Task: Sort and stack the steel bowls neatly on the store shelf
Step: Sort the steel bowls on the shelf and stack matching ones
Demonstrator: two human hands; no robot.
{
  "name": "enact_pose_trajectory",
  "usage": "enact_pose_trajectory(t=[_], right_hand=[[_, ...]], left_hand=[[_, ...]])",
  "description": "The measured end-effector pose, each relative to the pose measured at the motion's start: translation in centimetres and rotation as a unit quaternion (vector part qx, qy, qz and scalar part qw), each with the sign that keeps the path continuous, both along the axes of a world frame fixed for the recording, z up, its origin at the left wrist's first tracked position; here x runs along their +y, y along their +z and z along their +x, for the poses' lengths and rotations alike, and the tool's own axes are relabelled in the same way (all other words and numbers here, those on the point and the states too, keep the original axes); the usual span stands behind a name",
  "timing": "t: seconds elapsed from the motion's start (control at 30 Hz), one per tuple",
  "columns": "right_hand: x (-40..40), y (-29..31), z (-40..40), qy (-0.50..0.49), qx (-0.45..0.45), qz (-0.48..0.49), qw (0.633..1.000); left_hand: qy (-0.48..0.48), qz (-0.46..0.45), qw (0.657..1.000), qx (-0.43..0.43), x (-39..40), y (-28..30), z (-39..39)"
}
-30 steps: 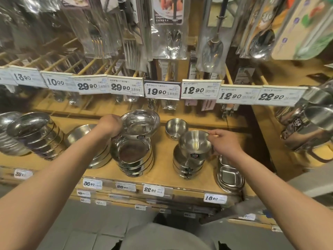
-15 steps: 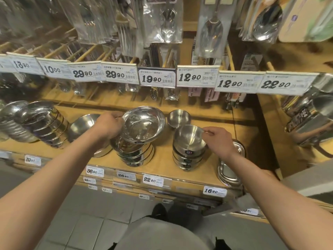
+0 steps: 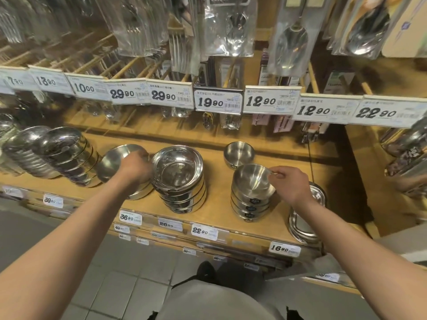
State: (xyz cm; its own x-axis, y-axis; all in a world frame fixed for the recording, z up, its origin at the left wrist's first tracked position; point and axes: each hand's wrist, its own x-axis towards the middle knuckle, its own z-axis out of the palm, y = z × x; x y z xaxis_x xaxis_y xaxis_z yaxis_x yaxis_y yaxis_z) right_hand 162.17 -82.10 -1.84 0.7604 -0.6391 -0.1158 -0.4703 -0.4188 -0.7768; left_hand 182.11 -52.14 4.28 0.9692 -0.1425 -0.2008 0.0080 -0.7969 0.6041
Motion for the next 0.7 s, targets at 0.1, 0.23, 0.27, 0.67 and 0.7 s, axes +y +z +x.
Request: enact_pose_trajectory(t=[0.1, 0.23, 0.27, 0.67, 0.7], right_hand=[[0.0, -0.1, 0.1, 0.0, -0.002, -0.008, 1.0], [-0.2, -0.3, 0.2, -0.01, 0.001, -0.01, 1.0], [-0.2, -0.3, 0.3, -0.012, 0.003, -0.009, 1.0], [0.0, -0.4, 0.3, -0.038, 0.022, -0.005, 0.999], [0.0, -0.4, 0.2, -0.037, 0.023, -0.003, 0.999]], left_hand=[[0.014, 0.034, 0.999, -0.023, 0.0, -0.7, 0.2], [0.003, 0.07, 0.997, -0.038, 0.1, -1.3, 0.4], [-0.002, 0.073, 0.996, -0.041, 0.0, -1.3, 0.5], [-0.003, 0.074, 0.994, -0.078, -0.1, -2.3, 0.5], [-0.003, 0.075, 0.994, -0.076, -0.1, -2.3, 0.5]])
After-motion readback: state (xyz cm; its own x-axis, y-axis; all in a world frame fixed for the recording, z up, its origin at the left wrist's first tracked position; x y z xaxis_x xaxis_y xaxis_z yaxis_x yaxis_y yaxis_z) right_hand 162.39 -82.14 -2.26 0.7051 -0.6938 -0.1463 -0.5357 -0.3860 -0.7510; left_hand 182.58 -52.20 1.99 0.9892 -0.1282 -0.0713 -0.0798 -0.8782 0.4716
